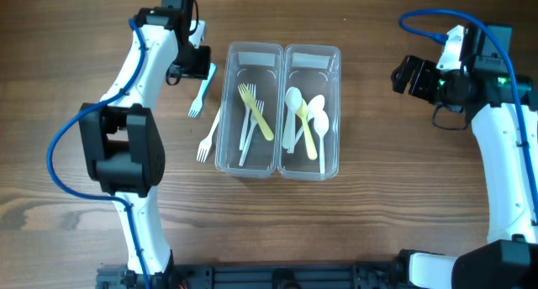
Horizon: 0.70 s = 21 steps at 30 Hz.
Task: Pack container
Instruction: 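Lower the left gripper onto the blue fork and grasp its handle, then lift the blue fork and drop it into the left compartment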
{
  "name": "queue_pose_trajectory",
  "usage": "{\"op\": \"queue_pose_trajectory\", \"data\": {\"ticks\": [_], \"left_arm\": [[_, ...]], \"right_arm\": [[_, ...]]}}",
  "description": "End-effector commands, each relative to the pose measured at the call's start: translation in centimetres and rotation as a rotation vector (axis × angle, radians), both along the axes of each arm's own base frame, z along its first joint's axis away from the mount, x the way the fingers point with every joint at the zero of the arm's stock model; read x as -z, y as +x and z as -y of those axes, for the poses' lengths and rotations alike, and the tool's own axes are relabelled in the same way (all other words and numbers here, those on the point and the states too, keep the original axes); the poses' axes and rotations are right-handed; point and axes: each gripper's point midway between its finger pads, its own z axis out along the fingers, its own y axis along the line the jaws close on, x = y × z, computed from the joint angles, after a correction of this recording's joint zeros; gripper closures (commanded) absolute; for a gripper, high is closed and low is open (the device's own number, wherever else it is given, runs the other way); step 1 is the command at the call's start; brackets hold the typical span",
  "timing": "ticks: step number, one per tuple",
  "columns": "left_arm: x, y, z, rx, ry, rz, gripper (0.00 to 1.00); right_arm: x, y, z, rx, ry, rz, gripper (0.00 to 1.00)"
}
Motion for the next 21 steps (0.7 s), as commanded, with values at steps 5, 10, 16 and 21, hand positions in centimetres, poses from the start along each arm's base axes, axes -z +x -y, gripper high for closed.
{"op": "queue_pose_trajectory", "data": {"ticks": [5,10,16,21], "left_arm": [[5.8,-1.1,-0.1,0.061,0.022,-0.127,0.59],[6.5,-1.3,-0.2,0.061,0.024,-0.144,0.62],[6.7,-1.9,-0.2,0.061,0.026,-0.171,0.7],[8.4,-3.5,-0.4,0.061,0.031,-0.217,0.68]], "right_arm": [[0.7,-0.1,0.0,-0.009,-0.004,-0.014,0.0],[0.7,-0.1,0.0,-0.009,-0.004,-0.014,0.0],[0.7,-0.1,0.0,-0.009,-0.003,-0.014,0.0],[0.7,-0.1,0.0,-0.009,-0.003,-0.014,0.0]]}}
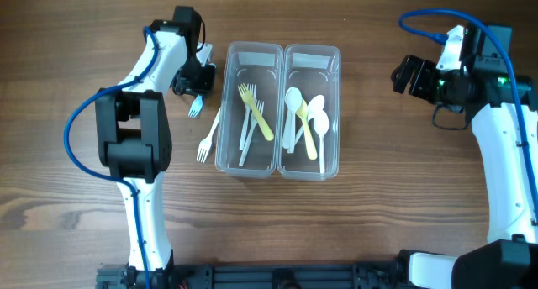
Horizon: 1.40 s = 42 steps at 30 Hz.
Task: Pack container
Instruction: 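Lift the blue fork and drop it into the left compartment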
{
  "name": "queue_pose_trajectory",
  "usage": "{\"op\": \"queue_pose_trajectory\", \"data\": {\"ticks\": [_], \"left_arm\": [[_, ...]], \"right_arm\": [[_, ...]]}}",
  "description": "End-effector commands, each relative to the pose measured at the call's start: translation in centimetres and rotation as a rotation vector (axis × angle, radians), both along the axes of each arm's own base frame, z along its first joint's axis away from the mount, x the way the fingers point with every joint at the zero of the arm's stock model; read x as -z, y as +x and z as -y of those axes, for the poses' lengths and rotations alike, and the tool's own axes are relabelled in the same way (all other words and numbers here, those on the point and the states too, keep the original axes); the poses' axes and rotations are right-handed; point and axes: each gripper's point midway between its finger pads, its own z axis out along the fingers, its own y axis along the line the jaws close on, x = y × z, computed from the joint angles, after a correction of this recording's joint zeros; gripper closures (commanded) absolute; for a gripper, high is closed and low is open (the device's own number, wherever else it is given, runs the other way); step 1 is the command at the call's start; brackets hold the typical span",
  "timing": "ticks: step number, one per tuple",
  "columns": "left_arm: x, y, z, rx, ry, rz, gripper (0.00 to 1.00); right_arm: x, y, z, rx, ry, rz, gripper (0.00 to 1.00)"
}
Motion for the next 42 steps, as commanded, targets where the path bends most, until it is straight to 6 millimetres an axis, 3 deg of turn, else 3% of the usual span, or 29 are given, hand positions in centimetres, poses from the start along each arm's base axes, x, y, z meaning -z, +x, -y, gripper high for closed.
{"op": "queue_pose_trajectory", "data": {"ticks": [1,3,5,9,14,18,20,23,25,29,32,35,38,42], "left_arm": [[2.1,-2.0,-0.2,0.011,0.004,-0.068,0.7],[2.1,-2.4,-0.3,0.012,0.009,-0.086,0.8],[1.9,-2.8,-0.5,0.011,0.017,-0.102,0.96],[-1.2,-2.8,-0.7,0.011,0.031,-0.095,0.96],[-11.4,-1.9,-0.1,-0.045,0.002,0.037,0.96],[-18.4,-3.8,4.6,-0.015,-0.174,0.134,0.96],[-19.7,-4.5,6.5,-0.021,-0.212,0.151,0.96],[-19.4,-5.3,9.6,-0.009,-0.221,0.143,0.96],[-17.6,-5.6,11.8,-0.015,-0.218,0.139,0.96],[-12.7,-6.3,13.5,-0.062,-0.14,0.138,0.96],[-11.9,-7.0,13.7,-0.053,-0.13,0.118,0.8],[-13.5,-7.3,12.4,-0.037,-0.118,0.121,0.6],[-15.8,-7.3,9.3,-0.047,-0.076,0.158,0.49],[-18.0,-6.5,2.6,-0.162,0.012,0.217,0.36]], "right_arm": [[0.7,-0.1,0.0,-0.008,-0.003,-0.014,0.0],[0.7,-0.1,0.0,-0.009,-0.004,-0.015,0.0],[0.7,-0.1,0.0,-0.009,-0.004,-0.014,0.0],[0.7,-0.1,0.0,-0.009,-0.003,-0.014,0.0],[0.7,-0.1,0.0,-0.009,-0.003,-0.014,0.0],[0.7,-0.1,0.0,-0.009,-0.003,-0.014,0.0],[0.7,-0.1,0.0,-0.009,-0.003,-0.014,0.0],[0.7,-0.1,0.0,-0.009,-0.003,-0.014,0.0],[0.7,-0.1,0.0,-0.008,-0.003,-0.014,0.0],[0.7,-0.1,0.0,-0.008,-0.003,-0.014,0.0],[0.7,-0.1,0.0,-0.009,-0.003,-0.015,0.0],[0.7,-0.1,0.0,-0.009,-0.003,-0.014,0.0],[0.7,-0.1,0.0,-0.009,-0.004,-0.014,0.0],[0.7,-0.1,0.0,-0.008,-0.004,-0.015,0.0]]}}
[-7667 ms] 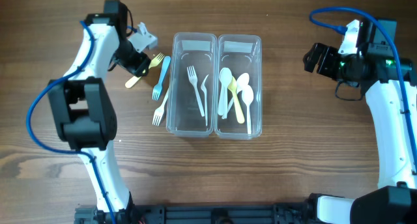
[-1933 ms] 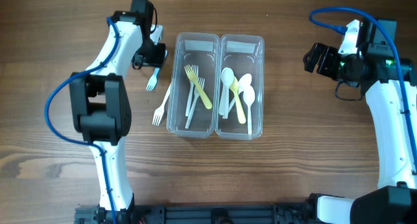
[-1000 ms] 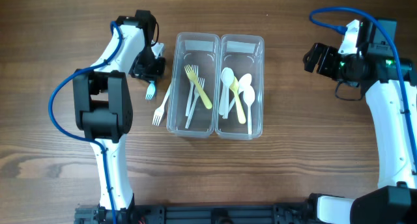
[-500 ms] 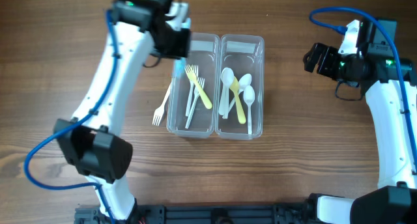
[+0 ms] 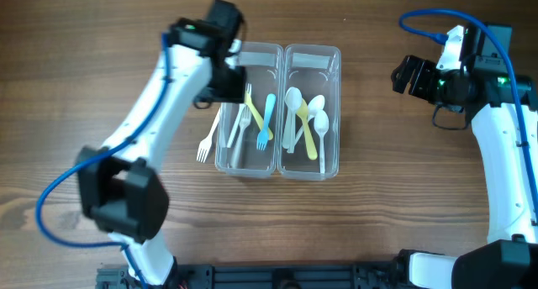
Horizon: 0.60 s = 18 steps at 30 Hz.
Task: Pack container
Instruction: 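Lift the blue fork and drop it into the left compartment, then lower the left gripper and grasp the white fork on the table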
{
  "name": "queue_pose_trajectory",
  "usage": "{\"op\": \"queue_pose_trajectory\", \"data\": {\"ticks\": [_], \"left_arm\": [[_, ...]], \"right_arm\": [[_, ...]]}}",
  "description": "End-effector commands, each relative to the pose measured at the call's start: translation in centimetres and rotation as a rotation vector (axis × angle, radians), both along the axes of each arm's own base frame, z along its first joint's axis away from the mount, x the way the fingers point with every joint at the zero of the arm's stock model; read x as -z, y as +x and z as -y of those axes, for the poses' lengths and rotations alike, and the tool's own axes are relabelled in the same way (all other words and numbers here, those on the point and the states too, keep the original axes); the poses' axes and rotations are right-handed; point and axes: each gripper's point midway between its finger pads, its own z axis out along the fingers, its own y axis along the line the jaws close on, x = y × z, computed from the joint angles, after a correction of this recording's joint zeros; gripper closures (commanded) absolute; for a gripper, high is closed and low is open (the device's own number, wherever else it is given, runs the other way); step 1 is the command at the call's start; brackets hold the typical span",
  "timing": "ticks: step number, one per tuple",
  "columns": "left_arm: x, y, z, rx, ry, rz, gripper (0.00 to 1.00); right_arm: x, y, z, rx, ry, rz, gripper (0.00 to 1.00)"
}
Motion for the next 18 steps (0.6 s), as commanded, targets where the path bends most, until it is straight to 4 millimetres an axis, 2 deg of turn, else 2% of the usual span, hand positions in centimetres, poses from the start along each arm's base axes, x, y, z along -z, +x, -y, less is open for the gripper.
{"op": "queue_pose_trajectory", "data": {"ticks": [1,3,5,9,13,18], "left_arm": [[-3.6,1.7,-6.8,-0.095,0.071,0.11,0.37],[-3.1,2.1,-9.2,-0.116,0.083,0.096,0.39],[-2.0,2.3,-10.1,-0.068,0.072,0.061,0.41],[0.5,1.5,-9.0,0.011,0.055,-0.034,0.5],[4.0,0.6,-7.7,0.053,0.067,-0.111,0.48],[7.8,-1.3,-7.8,0.06,0.074,-0.172,0.5]], "right_arm": [[0.7,-0.1,0.0,-0.009,-0.003,-0.014,0.0],[0.7,-0.1,0.0,-0.009,-0.003,-0.014,0.0],[0.7,-0.1,0.0,-0.008,-0.004,-0.015,0.0],[0.7,-0.1,0.0,-0.008,-0.003,-0.014,0.0],[0.7,-0.1,0.0,-0.009,-0.003,-0.014,0.0],[0.7,-0.1,0.0,-0.009,-0.003,-0.014,0.0]]}}
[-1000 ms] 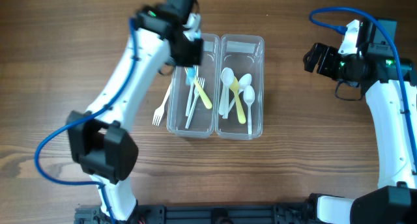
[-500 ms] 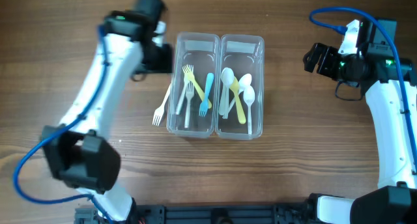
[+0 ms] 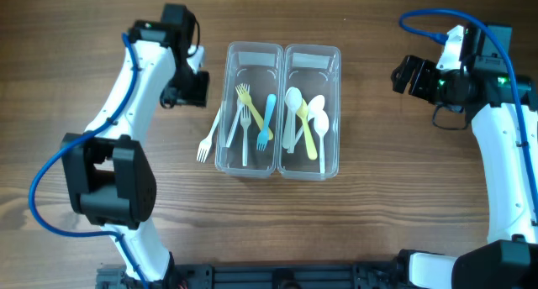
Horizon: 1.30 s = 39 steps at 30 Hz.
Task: Pack container
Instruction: 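Lower the left gripper and grasp the white fork on the table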
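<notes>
Two clear containers stand side by side at the table's middle. The left container (image 3: 229,112) holds a yellow fork (image 3: 249,104), white forks (image 3: 244,129) and a blue fork (image 3: 267,121). Inside the right container (image 3: 336,112) lie white and yellow spoons (image 3: 307,121). One white fork (image 3: 207,139) rests on the table against the left container's outer wall. My left gripper (image 3: 190,89) hovers just left of that container, above the loose fork's far end, open and empty. My right gripper (image 3: 402,76) hangs far off to the right, holding nothing.
The wooden table (image 3: 378,205) carries nothing else. The left arm's blue cable (image 3: 50,180) loops at the left side, and the right arm's base (image 3: 504,197) stands along the right edge.
My left gripper has moved from over the left container back out to its left side. The blue fork stays lying in the container. The right arm has not moved.
The blue fork first lay on the table left of the containers with my left gripper beside it. Then the gripper was down on it. Later the gripper was over the left container with the blue fork lying inside. Now the gripper is outside again, near the white fork.
</notes>
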{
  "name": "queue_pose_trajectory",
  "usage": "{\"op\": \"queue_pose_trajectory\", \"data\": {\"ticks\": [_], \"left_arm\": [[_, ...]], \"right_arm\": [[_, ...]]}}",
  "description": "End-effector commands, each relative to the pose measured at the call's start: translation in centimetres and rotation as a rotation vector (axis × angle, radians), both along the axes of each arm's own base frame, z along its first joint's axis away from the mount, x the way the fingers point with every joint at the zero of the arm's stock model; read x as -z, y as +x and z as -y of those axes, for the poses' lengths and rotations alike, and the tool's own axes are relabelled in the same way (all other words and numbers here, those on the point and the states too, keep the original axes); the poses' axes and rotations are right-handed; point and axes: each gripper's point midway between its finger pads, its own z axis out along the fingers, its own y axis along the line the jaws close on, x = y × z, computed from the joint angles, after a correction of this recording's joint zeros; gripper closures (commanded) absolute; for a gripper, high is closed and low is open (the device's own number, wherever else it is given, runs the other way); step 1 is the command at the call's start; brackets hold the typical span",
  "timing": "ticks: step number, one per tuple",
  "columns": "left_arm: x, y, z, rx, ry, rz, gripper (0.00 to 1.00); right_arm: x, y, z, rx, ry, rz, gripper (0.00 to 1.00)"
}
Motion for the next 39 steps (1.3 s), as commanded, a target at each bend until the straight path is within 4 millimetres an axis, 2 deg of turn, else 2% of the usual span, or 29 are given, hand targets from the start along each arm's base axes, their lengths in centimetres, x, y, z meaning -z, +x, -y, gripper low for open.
{"op": "queue_pose_trajectory", "data": {"ticks": [1,4,7,12,16,23,27,29,34,37,39], "left_arm": [[2.8,-1.9,-0.1,0.018,0.0,-0.076,0.5],[4.3,-3.6,-0.2,0.023,0.007,-0.128,0.54],[5.8,-4.8,0.7,0.058,0.015,-0.15,0.55],[7.7,-5.6,2.4,0.118,0.027,-0.136,0.51],[9.0,-6.2,2.4,0.125,0.027,-0.132,0.5],[9.7,-4.8,2.6,0.128,0.02,-0.061,0.5],[10.4,-4.7,2.6,0.154,0.017,-0.047,0.58],[10.5,-4.9,2.6,0.153,0.019,-0.052,0.72],[10.4,-4.9,2.1,0.152,0.046,-0.052,0.94],[10.3,-5.0,1.4,0.152,0.084,-0.059,0.96],[8.7,-4.6,0.6,0.152,0.134,-0.062,0.96]], "right_arm": [[0.7,-0.1,0.0,-0.009,-0.004,-0.015,0.0],[0.7,-0.1,0.0,-0.009,-0.003,-0.015,0.0],[0.7,-0.1,0.0,-0.009,-0.003,-0.014,0.0],[0.7,-0.1,0.0,-0.009,-0.003,-0.014,0.0],[0.7,-0.1,0.0,-0.009,-0.003,-0.015,0.0],[0.7,-0.1,0.0,-0.009,-0.003,-0.014,0.0],[0.7,-0.1,0.0,-0.009,-0.004,-0.014,0.0],[0.7,-0.1,0.0,-0.009,-0.004,-0.014,0.0],[0.7,-0.1,0.0,-0.009,-0.003,-0.014,0.0],[0.7,-0.1,0.0,-0.009,-0.004,-0.014,0.0],[0.7,-0.1,0.0,-0.008,-0.003,-0.014,0.0]]}}
